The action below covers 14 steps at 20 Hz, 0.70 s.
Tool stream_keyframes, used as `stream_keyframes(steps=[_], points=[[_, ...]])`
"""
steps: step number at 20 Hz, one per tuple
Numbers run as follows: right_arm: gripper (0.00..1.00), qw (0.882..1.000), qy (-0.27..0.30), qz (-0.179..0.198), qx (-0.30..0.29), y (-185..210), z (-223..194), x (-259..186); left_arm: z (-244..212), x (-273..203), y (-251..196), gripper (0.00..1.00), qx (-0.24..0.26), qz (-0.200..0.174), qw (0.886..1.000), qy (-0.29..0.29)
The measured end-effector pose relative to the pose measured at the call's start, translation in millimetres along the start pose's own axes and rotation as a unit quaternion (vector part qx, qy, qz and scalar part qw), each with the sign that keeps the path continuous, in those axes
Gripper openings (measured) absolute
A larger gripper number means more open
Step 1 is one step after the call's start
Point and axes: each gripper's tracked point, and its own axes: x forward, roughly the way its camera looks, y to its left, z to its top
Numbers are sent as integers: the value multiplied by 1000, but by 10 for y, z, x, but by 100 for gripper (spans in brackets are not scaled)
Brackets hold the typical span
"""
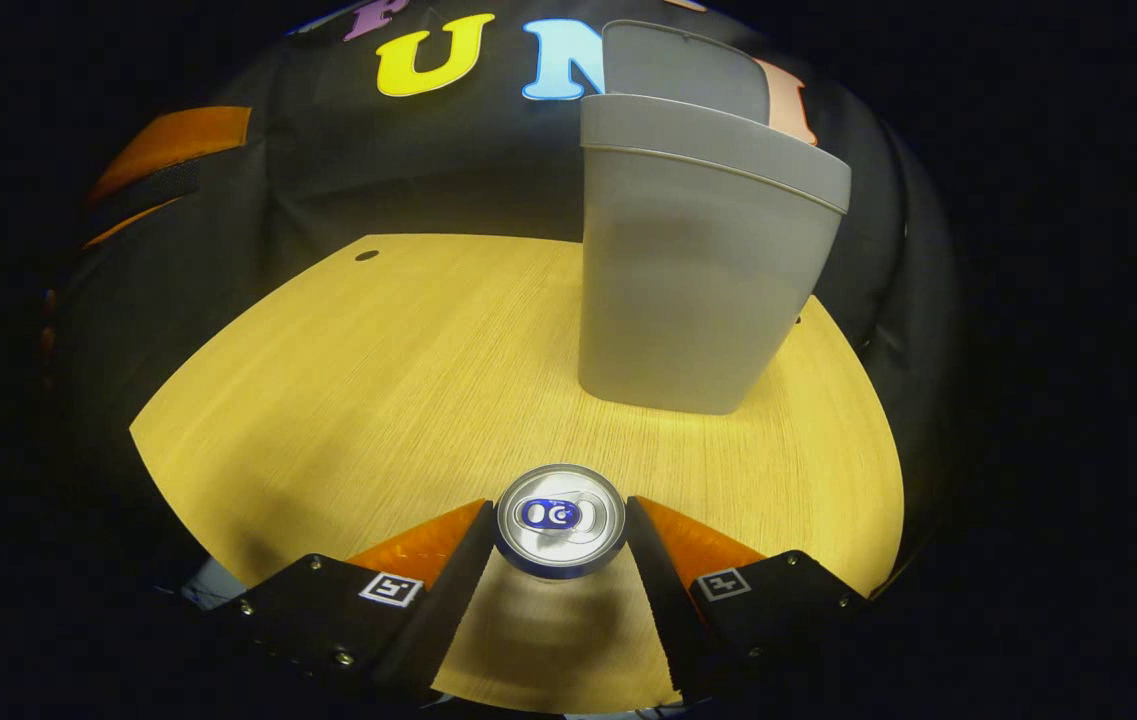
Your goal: Press the lid of the desktop garbage bin to open it, pick up the crumpled paper on the desktop and throw it into the bin, then pick up the pop can on the desktop and drop it into the bin, and finally close the garbage bin lid.
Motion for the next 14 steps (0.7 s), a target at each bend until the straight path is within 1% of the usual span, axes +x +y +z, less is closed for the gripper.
stream_keyframes(steps=[1, 2, 3, 4, 5, 6, 7, 10, 13, 14], points=[[84, 1000, 0, 1, 4, -14, 9, -14, 5, -7, -24, 97, 0, -1, 1000, 0], [90, 1000, -2, 4, 9, -28, 18, -28, 6, 1, -35, 97, -1, -3, 1000, -1], [91, 1000, -7, 3, 11, -53, 39, -61, 16, 15, -58, 97, -1, -4, 1000, -1], [90, 1000, -12, 3, 13, -64, 58, -82, 14, 31, -69, 97, -1, -6, 1000, -1], [82, 1000, -18, 2, 16, -89, 85, -115, 24, 46, -92, 97, -2, -8, 1000, -1], [83, 1000, -24, 3, 20, -111, 111, -140, 18, 67, -112, 99, -3, -11, 1000, -1], [82, 999, -29, 4, 24, -127, 152, -169, 29, 80, -139, 97, -3, -13, 1000, -1], [83, 998, -54, -2, 21, -202, 297, -274, 70, 90, -181, 97, 1, -16, 1000, -6], [83, 996, -91, -3, 24, -244, 575, -389, 55, 66, -188, 97, 3, -16, 1000, -4], [82, 994, -104, 0, 26, -249, 662, -434, 56, 49, -166, 99, 4, -13, 1000, -3]])
